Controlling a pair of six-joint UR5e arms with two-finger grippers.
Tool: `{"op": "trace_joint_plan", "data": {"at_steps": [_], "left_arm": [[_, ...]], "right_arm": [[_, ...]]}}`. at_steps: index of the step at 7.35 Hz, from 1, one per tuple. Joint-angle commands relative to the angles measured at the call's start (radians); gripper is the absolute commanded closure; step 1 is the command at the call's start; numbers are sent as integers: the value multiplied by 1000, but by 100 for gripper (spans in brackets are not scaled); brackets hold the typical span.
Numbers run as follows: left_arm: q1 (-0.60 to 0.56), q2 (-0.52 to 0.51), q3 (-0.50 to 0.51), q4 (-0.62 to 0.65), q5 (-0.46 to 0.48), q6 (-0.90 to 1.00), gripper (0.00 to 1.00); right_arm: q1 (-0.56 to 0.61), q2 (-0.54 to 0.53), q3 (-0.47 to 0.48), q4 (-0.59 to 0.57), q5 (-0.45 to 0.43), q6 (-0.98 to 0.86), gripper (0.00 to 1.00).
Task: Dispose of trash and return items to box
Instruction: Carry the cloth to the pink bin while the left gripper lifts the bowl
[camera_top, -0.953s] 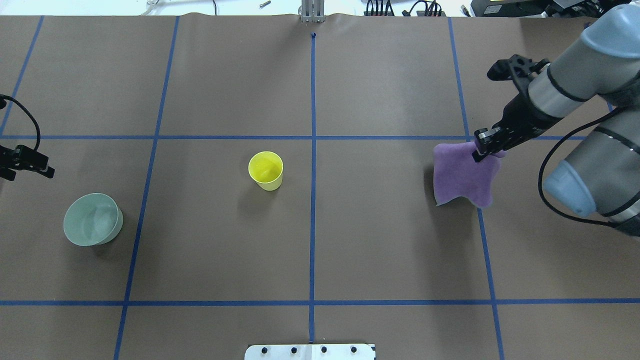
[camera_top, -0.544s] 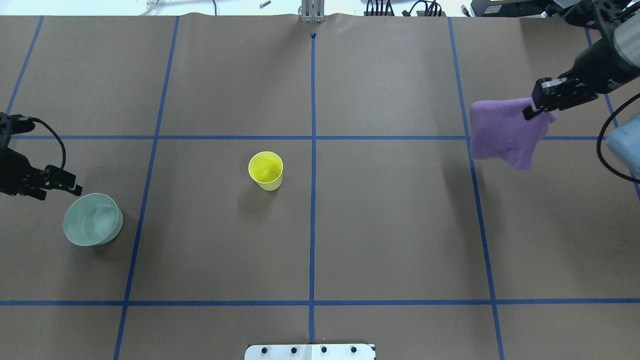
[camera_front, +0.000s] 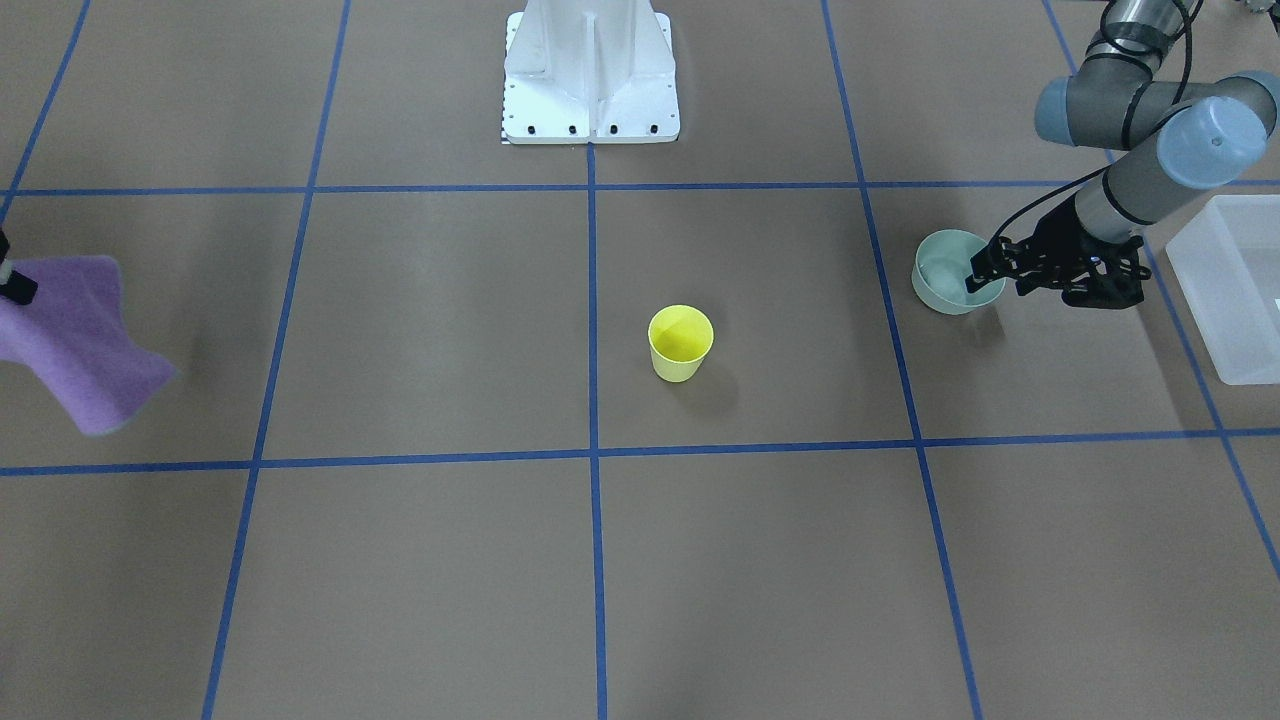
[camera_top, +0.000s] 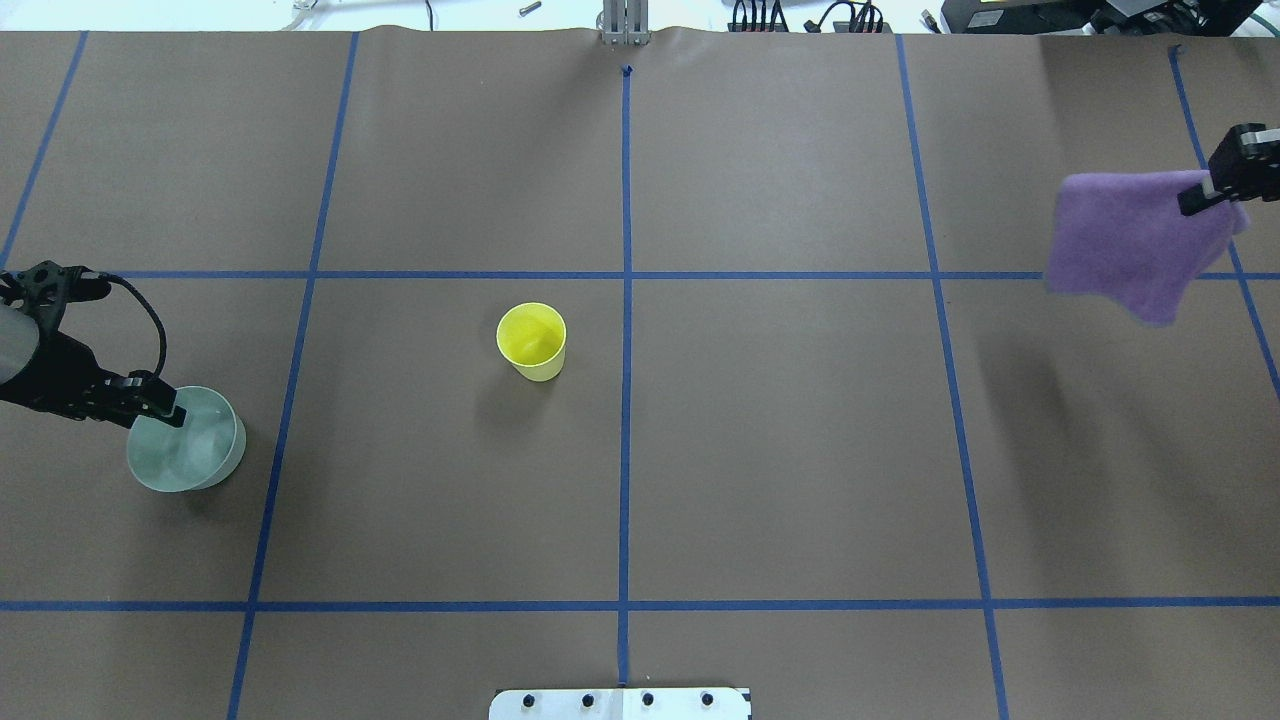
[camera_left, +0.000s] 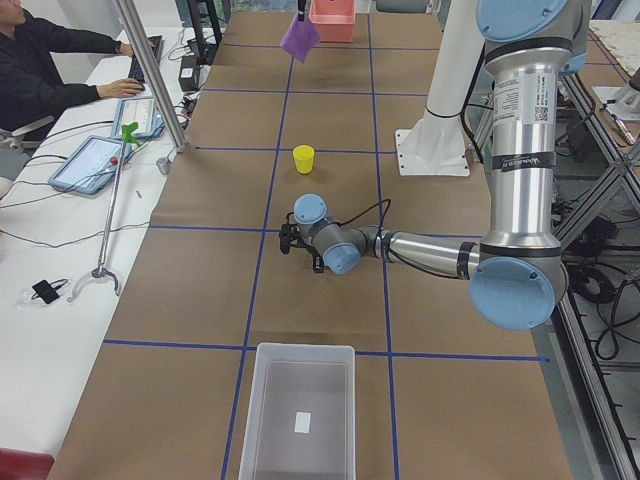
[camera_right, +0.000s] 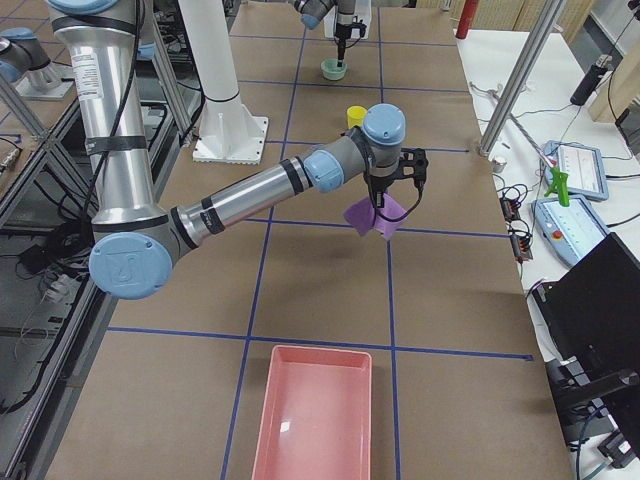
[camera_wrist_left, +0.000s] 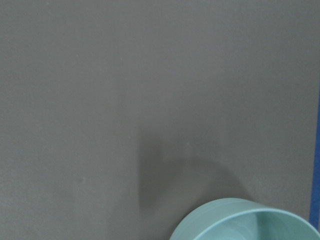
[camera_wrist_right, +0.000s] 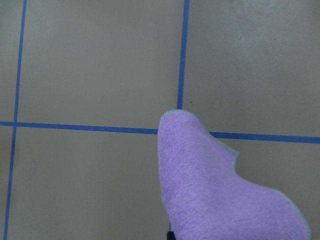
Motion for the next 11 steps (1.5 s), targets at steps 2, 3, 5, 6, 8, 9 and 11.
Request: {"op": "trace_joint_plan", "data": {"at_steps": [2,3,5,6,8,9,11], "left_arm": [[-4,8,-37,1,-16,-6,100],[-11,26,-82,12,-66,-35,100],[-89,15,-114,17,-184,-71,100],[-155,2,-116,74,-226,-72,100],[-214,-21,-107,136,-234,-57,100],[-254,-31,-90,156,-234,-25,100],[-371,-34,-32,236,-234,167,100]], "right_arm": [[174,-89,-8,-128,-28,-331,100],[241,-101,-10,-237,-63,-501,100],[337,-99,-74,-345,-188,-761,100],[396,-98,-167,-339,-198,-846,100],[481,-87,-347,-330,-238,-1036,100],[481,-102,-363,-328,-308,-1040,100],[481,-110,-380,-318,-361,-1040,90]]}}
